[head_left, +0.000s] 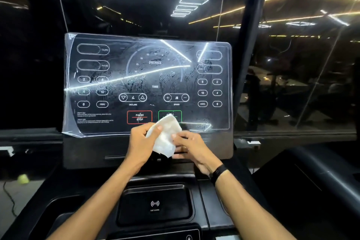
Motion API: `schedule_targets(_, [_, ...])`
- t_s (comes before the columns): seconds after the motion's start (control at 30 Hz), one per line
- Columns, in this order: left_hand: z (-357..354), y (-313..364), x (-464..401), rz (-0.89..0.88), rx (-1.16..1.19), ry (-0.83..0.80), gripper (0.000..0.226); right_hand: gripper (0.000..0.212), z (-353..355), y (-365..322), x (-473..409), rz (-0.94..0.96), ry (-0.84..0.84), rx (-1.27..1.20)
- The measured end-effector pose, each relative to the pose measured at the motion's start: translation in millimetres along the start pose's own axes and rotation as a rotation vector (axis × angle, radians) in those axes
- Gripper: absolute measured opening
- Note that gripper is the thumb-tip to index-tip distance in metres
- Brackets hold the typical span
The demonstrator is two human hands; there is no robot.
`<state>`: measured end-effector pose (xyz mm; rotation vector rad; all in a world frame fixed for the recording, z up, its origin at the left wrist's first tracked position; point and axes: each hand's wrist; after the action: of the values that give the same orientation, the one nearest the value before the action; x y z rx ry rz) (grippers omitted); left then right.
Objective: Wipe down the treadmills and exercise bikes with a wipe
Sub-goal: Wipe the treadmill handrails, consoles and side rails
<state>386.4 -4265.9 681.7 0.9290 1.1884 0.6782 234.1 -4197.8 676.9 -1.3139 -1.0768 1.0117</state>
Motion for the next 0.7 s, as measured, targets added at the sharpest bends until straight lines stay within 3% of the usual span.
schedule_targets(0.1, [11.8, -2.1, -4.2, 0.031, 0.013, -0.051, 0.029, 0.012, -7.0, -5.2, -0.8, 0.003, -0.032, 0.014])
schedule_targets(0.27, [32.7, -8.8, -17.3, 0.094, 0.061, -0.108, 0.018, 0.012, -33.1, -21.4, -9.1, 0.045, 0.064, -0.180])
schedule_targets(0.37, [47.4, -18.5, -23.7, 0.159, 0.034, -0.076, 0.027, 0.012, -47.1, -20.5, -12.3, 0.045, 0.126, -0.125])
schedule_targets(0.5, [65.3, -24.8, -20.0, 0.253, 0.038, -0.050, 0.004, 0.008, -69.8, -15.0, -16.9, 0.074, 0.216, -0.090])
schedule_targets(0.6, [78.0, -35.0, -18.6, 0.276, 0.001, -0.030, 0.025, 0.022, -78.7, -4.0, -24.2, 0.019, 0.346, 0.011])
schedule_targets(0.7, [90.4, -42.9, -19.0, 0.249, -0.014, -0.109, 0.041, 0.031, -79.0, 10.5, -29.5, 0.092, 0.274, 0.062])
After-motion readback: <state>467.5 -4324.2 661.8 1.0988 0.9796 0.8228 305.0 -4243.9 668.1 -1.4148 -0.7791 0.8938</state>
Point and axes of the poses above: each hand's wrist, its own x-axis away from the middle knuckle, its own z-axis out of the back of the hand, y = z × x
